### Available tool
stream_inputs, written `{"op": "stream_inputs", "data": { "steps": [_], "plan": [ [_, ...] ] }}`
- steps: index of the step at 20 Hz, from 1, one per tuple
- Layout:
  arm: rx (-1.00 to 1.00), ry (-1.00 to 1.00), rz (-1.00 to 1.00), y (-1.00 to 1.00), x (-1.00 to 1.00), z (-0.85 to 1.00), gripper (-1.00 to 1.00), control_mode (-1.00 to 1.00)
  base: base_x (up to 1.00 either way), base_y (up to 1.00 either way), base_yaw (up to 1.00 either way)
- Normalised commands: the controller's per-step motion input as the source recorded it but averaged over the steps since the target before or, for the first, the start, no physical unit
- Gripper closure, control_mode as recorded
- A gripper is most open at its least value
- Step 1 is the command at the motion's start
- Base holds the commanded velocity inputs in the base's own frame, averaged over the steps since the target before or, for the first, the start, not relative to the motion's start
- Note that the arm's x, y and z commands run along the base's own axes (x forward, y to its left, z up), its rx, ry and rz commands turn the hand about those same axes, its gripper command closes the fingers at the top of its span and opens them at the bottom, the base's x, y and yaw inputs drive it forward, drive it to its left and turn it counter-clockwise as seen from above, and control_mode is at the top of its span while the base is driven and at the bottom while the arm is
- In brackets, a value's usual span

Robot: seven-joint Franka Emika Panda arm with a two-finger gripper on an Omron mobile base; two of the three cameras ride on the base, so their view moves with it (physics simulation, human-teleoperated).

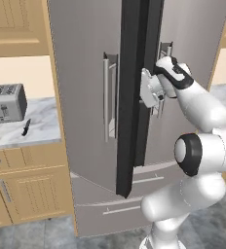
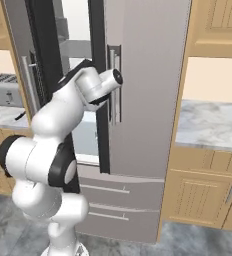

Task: Retrieve the butter from the fridge and place it on a plate on the dining table. Then retrieve the butter knife by the fridge and place it near the plate.

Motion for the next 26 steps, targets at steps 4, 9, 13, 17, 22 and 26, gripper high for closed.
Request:
{"op": "stream_inputs", "data": {
  "steps": [4,9,13,17,22,26],
  "plan": [
    [0.01,-0.04,0.11,1.00,-0.75,-0.10,-1.00,-1.00,0.00,0.00,0.00],
    [0.00,-0.21,0.19,1.00,-1.00,-0.03,-1.00,-1.00,0.00,0.00,0.00],
    [-0.03,-0.26,0.19,1.00,-1.00,-0.02,-1.00,-1.00,0.00,0.00,0.00],
    [-0.05,-0.27,0.19,1.00,-1.00,0.00,-1.00,-1.00,0.00,0.00,0.00],
    [-0.07,-0.12,0.13,1.00,-1.00,0.00,-1.00,-1.00,0.00,0.00,0.00],
    [-0.14,0.00,0.06,0.93,-0.77,0.00,-1.00,-1.00,0.00,0.00,0.00]
  ]
}}
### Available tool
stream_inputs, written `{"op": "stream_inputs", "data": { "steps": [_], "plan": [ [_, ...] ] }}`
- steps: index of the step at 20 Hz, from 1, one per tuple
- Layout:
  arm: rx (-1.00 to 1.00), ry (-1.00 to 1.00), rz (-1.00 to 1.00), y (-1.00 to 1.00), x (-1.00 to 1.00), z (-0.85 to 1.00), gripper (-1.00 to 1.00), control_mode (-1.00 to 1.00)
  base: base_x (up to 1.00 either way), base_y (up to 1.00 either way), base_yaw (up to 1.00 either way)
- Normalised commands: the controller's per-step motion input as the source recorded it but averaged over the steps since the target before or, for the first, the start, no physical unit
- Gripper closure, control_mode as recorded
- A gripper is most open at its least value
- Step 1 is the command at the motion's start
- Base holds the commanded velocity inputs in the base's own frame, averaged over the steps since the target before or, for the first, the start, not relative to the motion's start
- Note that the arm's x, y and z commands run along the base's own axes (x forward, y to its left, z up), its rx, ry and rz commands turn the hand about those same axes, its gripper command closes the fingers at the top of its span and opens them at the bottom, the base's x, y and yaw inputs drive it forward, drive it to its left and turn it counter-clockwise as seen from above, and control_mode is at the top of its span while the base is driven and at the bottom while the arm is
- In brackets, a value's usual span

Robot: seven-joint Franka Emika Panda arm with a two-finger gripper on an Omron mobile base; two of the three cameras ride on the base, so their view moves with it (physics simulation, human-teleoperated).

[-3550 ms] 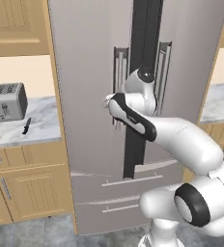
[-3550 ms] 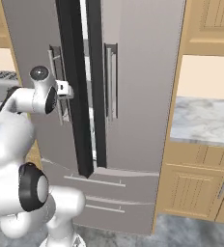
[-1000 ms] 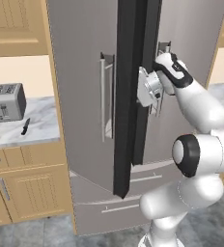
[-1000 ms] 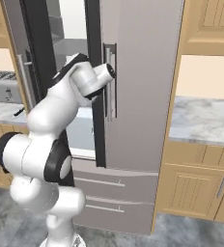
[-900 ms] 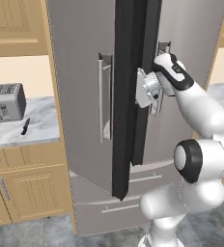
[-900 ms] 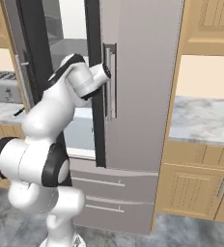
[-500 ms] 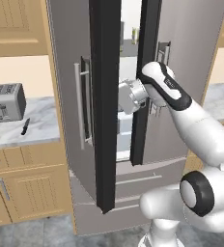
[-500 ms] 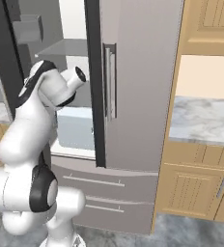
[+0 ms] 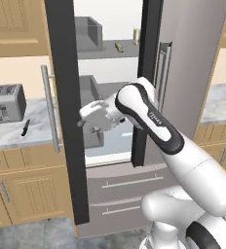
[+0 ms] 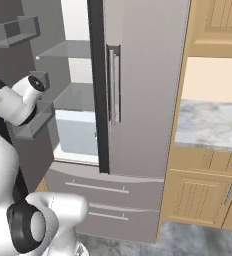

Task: Retrieve the butter from the fridge and place it on a plate on the dining table. Then retrieve the butter knife by the fridge and place it near the plate.

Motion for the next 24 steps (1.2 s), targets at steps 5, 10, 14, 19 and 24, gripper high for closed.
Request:
{"op": "stream_inputs", "data": {
  "steps": [5,10,14,19,24],
  "plan": [
    [-0.19,0.04,0.00,0.74,-0.10,0.03,-1.00,-1.00,0.00,0.00,0.00],
    [-0.07,0.03,0.00,-0.09,-0.03,0.24,-1.00,-1.00,0.00,0.00,0.00],
    [0.00,0.00,0.00,-1.00,-0.32,0.50,-1.00,-1.00,0.00,0.00,0.00],
    [-0.04,-0.01,0.00,-1.00,-0.01,0.08,-1.00,-1.00,0.00,0.00,0.00],
    [-0.18,-0.08,0.00,-1.00,0.06,0.00,-1.00,-1.00,0.00,0.00,0.00]
  ]
}}
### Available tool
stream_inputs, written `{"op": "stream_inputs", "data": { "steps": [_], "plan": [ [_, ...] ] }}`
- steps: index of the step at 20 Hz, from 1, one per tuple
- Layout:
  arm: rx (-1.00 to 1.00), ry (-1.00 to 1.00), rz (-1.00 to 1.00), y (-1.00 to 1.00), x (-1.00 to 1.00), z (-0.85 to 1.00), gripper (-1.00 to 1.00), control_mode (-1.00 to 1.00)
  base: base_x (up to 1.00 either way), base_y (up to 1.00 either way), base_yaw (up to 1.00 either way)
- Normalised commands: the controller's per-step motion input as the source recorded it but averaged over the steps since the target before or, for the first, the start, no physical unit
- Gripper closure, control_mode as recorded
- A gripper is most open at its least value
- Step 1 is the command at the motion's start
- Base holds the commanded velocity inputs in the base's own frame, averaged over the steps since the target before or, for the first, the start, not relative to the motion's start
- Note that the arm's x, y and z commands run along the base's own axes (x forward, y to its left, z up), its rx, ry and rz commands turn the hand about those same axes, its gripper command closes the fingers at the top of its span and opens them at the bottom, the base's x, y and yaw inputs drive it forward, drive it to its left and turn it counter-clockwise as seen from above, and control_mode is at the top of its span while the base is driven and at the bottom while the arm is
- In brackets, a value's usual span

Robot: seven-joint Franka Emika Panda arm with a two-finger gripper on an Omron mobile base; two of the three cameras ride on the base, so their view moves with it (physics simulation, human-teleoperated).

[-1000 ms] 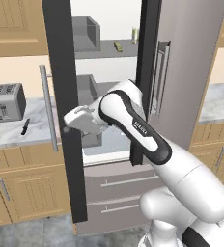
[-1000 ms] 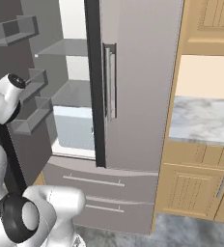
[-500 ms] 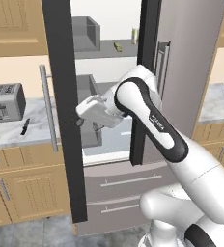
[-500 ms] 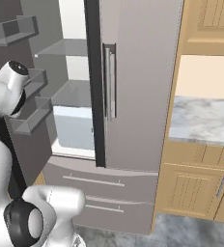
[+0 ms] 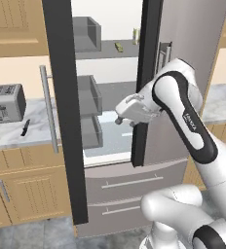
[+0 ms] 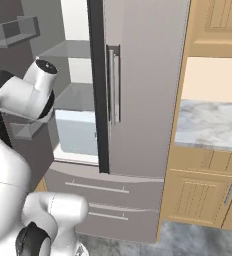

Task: Retrieve the butter from the fridge and place it on a plate on the dining table. Then retrieve the butter knife by the fridge and place it near the plate.

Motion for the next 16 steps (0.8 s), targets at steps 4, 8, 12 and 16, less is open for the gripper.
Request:
{"op": "stream_inputs", "data": {
  "steps": [4,8,12,16],
  "plan": [
    [-0.20,-0.08,-0.05,-1.00,0.26,0.00,-1.00,-1.00,0.00,0.00,0.00],
    [-0.14,-0.02,-0.15,-1.00,0.38,0.01,-1.00,-1.00,0.00,0.00,0.00],
    [-0.12,-0.13,-0.21,-0.97,0.40,0.00,-1.00,-1.00,0.00,0.00,0.00],
    [-0.01,-0.26,-0.24,-0.59,0.41,0.00,-1.00,-1.00,0.00,0.00,0.00]
  ]
}}
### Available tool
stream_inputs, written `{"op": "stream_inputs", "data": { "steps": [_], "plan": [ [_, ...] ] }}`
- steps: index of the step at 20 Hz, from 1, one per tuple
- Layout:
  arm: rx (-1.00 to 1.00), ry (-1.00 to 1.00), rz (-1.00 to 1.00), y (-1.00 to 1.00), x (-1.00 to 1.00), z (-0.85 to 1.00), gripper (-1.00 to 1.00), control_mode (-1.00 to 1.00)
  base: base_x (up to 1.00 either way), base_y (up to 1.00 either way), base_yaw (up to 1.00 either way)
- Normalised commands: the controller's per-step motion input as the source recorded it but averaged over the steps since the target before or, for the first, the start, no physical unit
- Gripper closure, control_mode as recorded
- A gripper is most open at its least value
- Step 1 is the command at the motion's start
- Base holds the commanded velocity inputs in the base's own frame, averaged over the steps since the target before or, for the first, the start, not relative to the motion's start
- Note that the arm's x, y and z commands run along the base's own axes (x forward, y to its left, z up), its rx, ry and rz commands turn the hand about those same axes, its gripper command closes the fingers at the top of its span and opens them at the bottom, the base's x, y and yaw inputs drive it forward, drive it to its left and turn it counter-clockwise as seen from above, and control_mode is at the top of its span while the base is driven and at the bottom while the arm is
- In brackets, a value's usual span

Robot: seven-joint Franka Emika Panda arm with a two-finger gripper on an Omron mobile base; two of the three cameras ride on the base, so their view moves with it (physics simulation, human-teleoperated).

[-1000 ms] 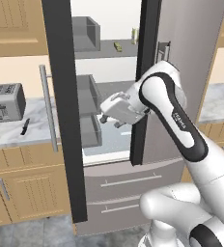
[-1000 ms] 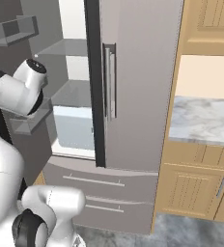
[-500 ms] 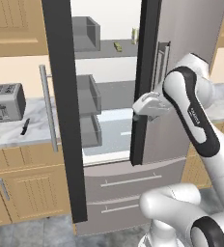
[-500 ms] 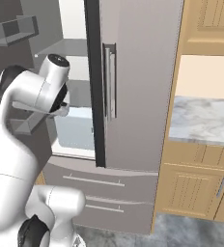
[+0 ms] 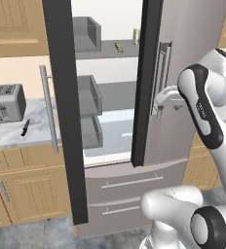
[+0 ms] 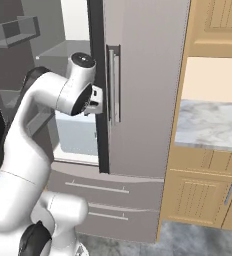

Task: Retrieve the butter from the fridge and place it on a plate on the dining table. Then retrieve the butter knife by the fridge and place it near the plate.

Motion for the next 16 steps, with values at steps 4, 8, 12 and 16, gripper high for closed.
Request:
{"op": "stream_inputs", "data": {
  "steps": [4,8,12,16],
  "plan": [
    [0.00,-0.31,-0.25,-0.19,0.56,0.00,-1.00,-1.00,0.00,0.00,0.00],
    [0.02,-0.04,-0.20,-0.48,0.60,0.00,-1.00,-1.00,0.00,0.00,0.00],
    [0.00,0.07,-0.16,-0.51,0.57,0.00,-1.00,-1.00,0.00,0.00,0.00],
    [0.01,0.05,-0.04,-0.27,0.70,0.00,-1.00,-1.00,0.00,0.00,0.00]
  ]
}}
